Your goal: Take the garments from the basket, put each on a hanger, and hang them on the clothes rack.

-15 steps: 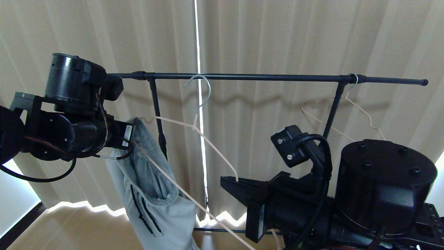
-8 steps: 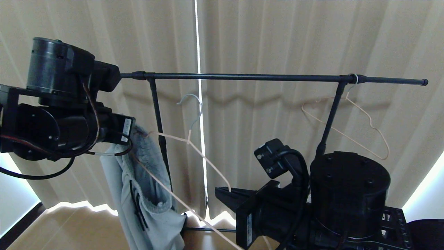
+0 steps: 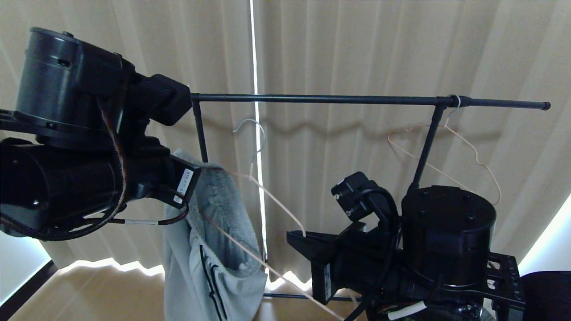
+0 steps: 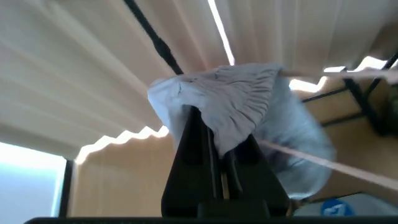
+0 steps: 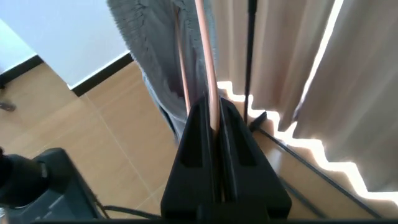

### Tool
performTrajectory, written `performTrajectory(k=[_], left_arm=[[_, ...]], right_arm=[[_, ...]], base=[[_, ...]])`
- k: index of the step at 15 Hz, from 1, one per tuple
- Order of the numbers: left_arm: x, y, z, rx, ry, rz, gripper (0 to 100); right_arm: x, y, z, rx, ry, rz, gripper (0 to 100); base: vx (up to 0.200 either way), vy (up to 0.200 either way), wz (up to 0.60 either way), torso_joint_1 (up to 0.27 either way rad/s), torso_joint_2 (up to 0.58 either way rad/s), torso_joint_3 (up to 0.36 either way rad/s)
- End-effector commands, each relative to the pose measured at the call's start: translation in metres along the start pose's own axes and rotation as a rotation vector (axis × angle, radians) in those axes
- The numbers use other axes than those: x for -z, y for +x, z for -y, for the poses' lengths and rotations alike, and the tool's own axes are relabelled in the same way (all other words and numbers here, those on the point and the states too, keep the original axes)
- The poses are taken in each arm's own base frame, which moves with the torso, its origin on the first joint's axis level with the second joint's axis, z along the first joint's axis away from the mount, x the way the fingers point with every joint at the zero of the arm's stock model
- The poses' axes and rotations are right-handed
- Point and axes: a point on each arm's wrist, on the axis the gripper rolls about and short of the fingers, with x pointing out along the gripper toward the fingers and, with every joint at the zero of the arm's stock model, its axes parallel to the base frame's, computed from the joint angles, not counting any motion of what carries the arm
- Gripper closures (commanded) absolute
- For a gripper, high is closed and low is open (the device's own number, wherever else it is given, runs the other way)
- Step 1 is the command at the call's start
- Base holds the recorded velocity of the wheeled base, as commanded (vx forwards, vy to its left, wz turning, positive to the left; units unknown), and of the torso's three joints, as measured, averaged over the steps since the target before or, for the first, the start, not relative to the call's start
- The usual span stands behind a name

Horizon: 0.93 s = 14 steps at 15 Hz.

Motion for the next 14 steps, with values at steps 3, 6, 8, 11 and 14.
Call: performTrajectory(k=[3,6,8,11,14], left_arm=[[-0.004,-0.003,-0.001,0.045,0.051,0.035,100],[-0.005,0.000,-0.003,0.045,0.040,0.053,100],[-0.004,0.008,-0.013,-0.004,-0.003,0.053,100],[0.001,0.025,-0.019,-0.042,-0.024,0.030,100],[-0.002,0.037,-0.009,-0.031,-0.046,0.070,100]], right_arm=[[-0.013,-0.013,0.023,0.042,-0.082,0.034,100],[-0.005,-0.030,0.034,-0.010,-0.123,-0.011,100],[0.000,-0.038,0.035,-0.023,-0.121,-0.017,100],[0.007,-0.053,0.036,-0.089,-0.117,-0.035,100],[0.007,-0.058,0.035,-0.134,-0.119,-0.036,100]], base=[[0.000,0.000,0.00,0.000,0.00,0.000],[0.000,0.000,0.00,0.000,0.00,0.000],[0.000,0.000,0.00,0.000,0.00,0.000],[0.000,0.000,0.00,0.000,0.00,0.000],[0.000,0.000,0.00,0.000,0.00,0.000]])
